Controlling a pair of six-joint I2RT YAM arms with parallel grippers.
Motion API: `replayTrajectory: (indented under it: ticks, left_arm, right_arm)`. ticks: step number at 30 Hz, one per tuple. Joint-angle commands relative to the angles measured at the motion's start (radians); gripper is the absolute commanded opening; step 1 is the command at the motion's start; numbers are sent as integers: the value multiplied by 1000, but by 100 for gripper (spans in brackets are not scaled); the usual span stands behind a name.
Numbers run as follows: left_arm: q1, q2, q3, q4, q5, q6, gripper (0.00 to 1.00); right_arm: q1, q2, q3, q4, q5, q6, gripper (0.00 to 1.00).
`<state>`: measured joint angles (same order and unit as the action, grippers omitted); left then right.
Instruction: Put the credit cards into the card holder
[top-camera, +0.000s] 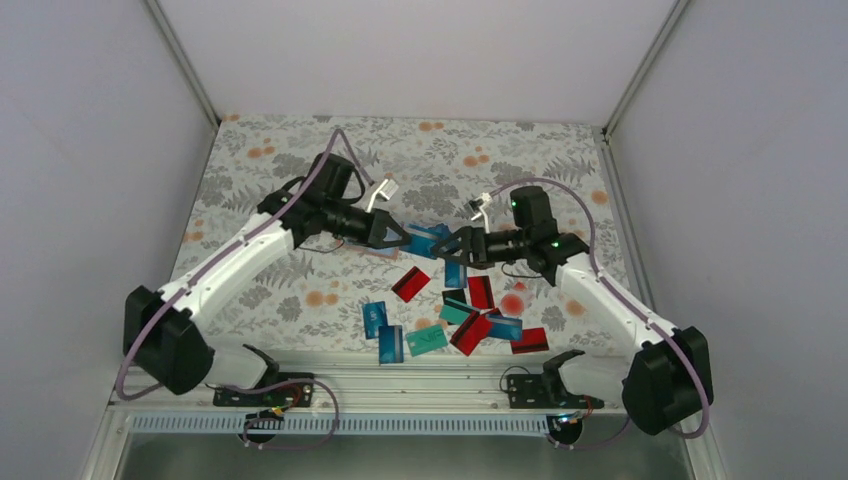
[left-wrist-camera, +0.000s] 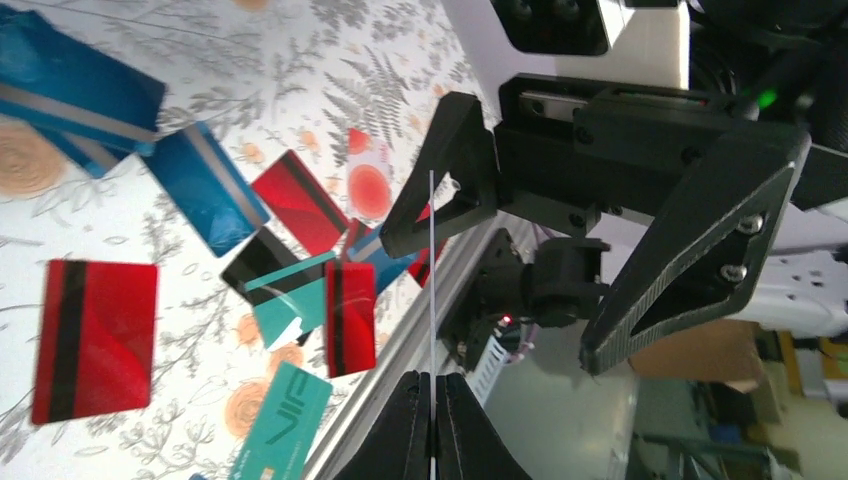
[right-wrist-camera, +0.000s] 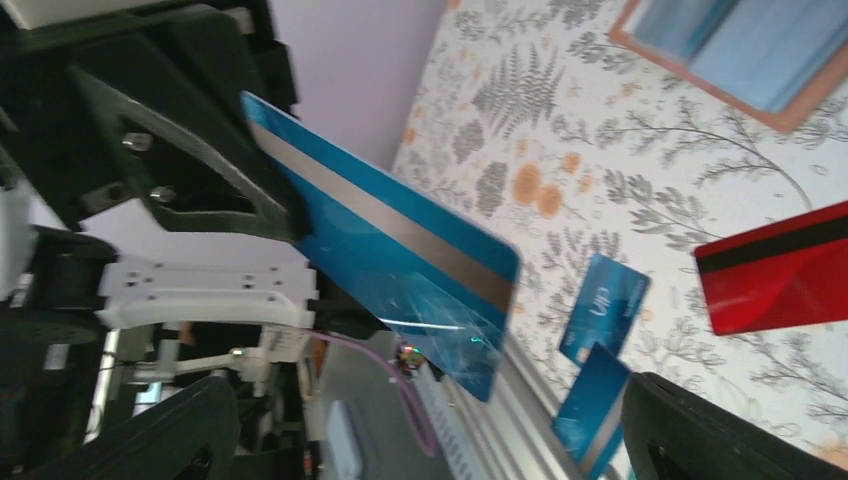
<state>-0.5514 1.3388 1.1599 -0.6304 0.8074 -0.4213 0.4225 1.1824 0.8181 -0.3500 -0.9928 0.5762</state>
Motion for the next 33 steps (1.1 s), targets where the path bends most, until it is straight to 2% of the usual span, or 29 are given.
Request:
replayTrajectory:
  ticks: [1,9,15,21,26,33]
  left_arm:
    - [10,80,104,-63,180,120,2]
    - [10,180,175,-67,293,159,2]
    - [10,209,177,-38,331,153,2]
    - [9,253,197,-33,357,157,2]
    - [9,288,208,-40,372,178,2]
    - [10,324,232,-53,389,204,2]
  right_arm:
    - [-63,9,31,81,-180,26,94]
    - [-171,98,113,-49,-340,-106,70]
    - [-176,119,146,-69,-390,-122,53]
    - [-170,141,177,-79,-407,-135,43]
    - [-150,163,189,-118,-398,-170,40]
    - [-125,174,170,-142,-376,-194,31]
